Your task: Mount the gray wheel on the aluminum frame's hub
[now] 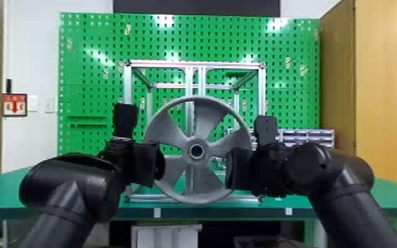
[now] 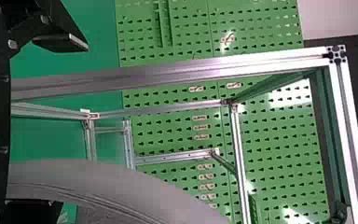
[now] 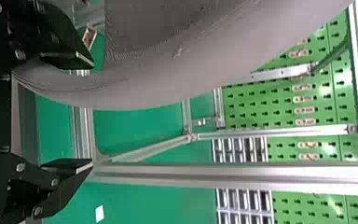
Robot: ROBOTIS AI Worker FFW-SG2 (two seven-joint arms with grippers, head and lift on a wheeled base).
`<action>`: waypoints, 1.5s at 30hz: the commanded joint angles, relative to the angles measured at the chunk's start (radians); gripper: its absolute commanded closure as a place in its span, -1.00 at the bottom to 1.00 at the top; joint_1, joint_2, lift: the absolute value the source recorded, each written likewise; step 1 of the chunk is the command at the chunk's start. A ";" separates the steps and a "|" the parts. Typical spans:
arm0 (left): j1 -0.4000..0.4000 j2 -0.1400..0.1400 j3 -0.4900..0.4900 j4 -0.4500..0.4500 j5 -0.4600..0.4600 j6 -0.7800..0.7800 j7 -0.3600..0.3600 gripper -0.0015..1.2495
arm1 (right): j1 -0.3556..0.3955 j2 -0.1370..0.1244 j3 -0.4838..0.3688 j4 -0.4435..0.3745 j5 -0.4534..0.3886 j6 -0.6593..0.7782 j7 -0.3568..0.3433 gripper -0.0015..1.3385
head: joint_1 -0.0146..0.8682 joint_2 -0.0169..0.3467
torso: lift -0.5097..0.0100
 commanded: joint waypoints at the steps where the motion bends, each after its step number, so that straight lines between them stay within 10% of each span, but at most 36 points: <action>1: 0.002 0.000 0.000 -0.001 -0.002 -0.009 -0.019 -0.87 | 0.012 0.002 0.000 -0.006 0.000 -0.026 -0.061 -0.48 | -0.98 -0.87 | -0.96; 13: 0.006 0.000 0.000 0.000 -0.022 -0.042 -0.082 -1.00 | 0.032 0.002 0.001 -0.024 0.003 -0.059 -0.061 -1.00 | -0.98 -0.87 | -0.96; 45: 0.092 0.003 -0.003 -0.162 -0.002 -0.017 -0.132 -1.00 | 0.155 0.002 -0.011 -0.231 -0.015 -0.089 -0.061 -1.00 | -0.98 -0.87 | -0.96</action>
